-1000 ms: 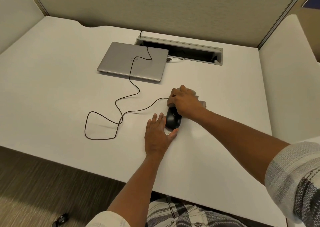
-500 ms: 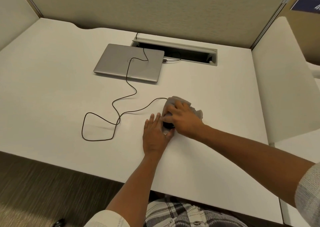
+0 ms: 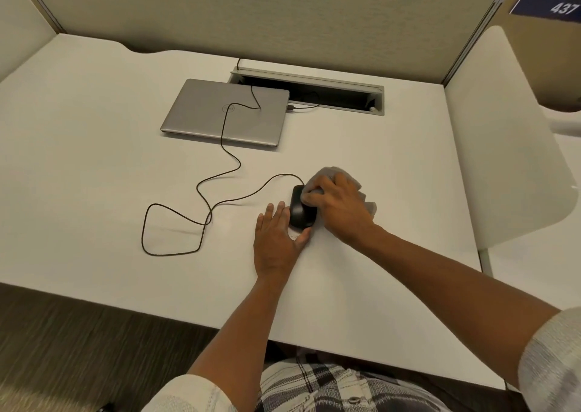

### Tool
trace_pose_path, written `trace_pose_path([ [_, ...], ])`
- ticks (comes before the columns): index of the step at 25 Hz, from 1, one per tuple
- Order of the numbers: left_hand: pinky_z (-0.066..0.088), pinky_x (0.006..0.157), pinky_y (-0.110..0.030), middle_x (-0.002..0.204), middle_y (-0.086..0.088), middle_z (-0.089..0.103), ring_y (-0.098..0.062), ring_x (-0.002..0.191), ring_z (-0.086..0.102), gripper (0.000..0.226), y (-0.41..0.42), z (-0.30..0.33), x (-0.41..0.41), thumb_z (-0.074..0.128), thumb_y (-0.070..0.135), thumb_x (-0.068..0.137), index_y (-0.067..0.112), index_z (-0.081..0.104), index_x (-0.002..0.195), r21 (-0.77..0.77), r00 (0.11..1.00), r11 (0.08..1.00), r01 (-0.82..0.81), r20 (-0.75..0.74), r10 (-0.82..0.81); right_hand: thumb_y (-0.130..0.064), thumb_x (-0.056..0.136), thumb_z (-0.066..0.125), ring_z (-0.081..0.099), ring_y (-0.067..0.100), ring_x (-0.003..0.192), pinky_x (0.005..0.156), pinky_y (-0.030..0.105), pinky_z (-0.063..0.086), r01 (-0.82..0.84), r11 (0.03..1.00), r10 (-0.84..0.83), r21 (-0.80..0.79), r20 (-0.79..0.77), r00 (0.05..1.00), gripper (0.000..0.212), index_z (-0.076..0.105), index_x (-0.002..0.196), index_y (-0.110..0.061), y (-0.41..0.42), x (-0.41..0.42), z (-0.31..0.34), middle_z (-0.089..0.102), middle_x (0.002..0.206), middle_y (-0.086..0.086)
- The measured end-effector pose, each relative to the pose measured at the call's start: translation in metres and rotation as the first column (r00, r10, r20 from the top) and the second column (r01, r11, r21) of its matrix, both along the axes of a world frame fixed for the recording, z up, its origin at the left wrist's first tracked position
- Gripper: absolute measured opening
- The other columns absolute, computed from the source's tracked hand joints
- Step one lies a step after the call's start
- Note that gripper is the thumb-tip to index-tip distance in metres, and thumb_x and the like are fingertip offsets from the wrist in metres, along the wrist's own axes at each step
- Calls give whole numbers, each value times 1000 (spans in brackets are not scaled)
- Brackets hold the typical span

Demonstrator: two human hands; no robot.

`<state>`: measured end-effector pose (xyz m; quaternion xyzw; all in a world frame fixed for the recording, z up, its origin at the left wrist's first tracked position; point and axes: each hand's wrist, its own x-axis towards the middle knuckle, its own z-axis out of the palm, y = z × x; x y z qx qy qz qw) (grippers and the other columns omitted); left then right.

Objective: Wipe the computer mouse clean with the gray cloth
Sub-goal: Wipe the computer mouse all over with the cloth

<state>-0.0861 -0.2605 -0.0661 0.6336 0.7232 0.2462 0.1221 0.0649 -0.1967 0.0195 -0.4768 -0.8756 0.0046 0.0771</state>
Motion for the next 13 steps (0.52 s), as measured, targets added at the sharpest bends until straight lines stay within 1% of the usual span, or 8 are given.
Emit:
trace_pose_path([
  [1,16,122,-34,151,-2,46,-17,147,27,74,0,0,0,58,61,87,13,47,143,-4,1000,1000,2,3,-2,-19,90,61,42,27,111,91,43,41,2,1000,-1,-14,3,1000,30,68,116,-32,0,-6,-1,54,127,1],
  [3,15,122,-34,152,-1,44,-16,148,25,74,1,0,-1,58,60,87,14,47,144,-17,1000,1000,14,15,-13,-22,90,59,42,28,111,90,44,41,-75,997,75,0,20,997,30,67,117,-32,-6,-14,-5,54,125,1],
  [6,15,122,-35,153,0,43,-17,148,25,72,0,0,-2,61,56,86,14,46,144,-13,1000,1000,20,19,-20,-15,88,59,45,27,104,83,42,42,-194,980,194,51,7,981,34,67,117,-30,-18,-1,-15,58,119,1],
  [8,15,122,-35,152,-1,45,-19,147,27,72,0,2,-2,63,54,85,13,47,143,-6,1000,1000,12,28,-12,-10,86,63,48,27,103,83,43,45,-252,966,250,50,48,967,35,68,114,-30,-21,18,-20,59,119,0],
  [10,17,122,-36,151,-2,46,-20,147,28,72,0,3,-1,61,57,86,13,48,143,-2,1000,1000,10,14,-10,-9,84,65,49,29,105,84,45,46,-200,979,196,50,73,978,35,69,112,-30,-17,36,-22,60,118,1],
  [13,17,122,-36,152,-2,44,-19,147,27,74,-1,2,-2,57,60,88,14,45,144,-13,1000,1000,23,8,-23,-5,86,63,50,32,107,85,47,45,-10,1000,9,30,29,1000,34,71,111,-27,-10,43,-18,61,118,3],
])
